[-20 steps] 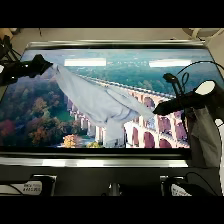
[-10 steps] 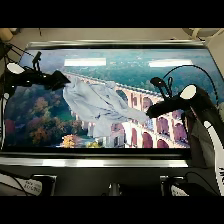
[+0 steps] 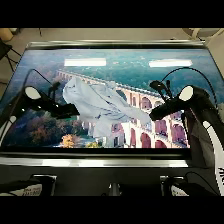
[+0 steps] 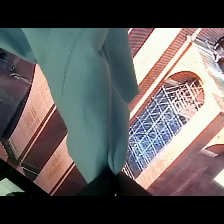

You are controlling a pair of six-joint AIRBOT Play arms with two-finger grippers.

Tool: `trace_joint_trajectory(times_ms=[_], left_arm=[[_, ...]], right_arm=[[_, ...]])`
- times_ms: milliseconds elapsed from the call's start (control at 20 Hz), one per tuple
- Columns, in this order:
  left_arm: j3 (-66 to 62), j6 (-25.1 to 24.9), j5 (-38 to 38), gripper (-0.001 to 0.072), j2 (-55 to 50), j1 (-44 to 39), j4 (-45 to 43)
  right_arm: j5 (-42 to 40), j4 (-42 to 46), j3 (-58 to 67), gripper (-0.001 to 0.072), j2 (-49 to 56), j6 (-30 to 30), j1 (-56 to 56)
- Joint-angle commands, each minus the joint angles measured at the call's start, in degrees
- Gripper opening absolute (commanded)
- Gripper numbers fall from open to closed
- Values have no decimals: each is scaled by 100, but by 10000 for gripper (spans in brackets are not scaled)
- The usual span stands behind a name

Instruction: Fold the shirts.

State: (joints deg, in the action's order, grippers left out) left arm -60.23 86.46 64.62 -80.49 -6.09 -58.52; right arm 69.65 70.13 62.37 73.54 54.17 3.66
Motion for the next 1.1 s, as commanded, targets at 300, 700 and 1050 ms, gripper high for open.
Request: trace_joint_trajectory(times_ms=[300, 700, 1050], left_arm=[[632, 564, -2197, 713, -525, -684, 654], [-1012, -1143, -1755, 28, 852, -330, 387], [-3541, -225, -1751, 28, 3418, 1349, -37]], right_arm=[[22, 35, 0, 18, 4, 24, 7], [-535, 833, 1698, 17, -470, 107, 0], [-767, 2564, 4505, 17, -2114, 1141, 2]])
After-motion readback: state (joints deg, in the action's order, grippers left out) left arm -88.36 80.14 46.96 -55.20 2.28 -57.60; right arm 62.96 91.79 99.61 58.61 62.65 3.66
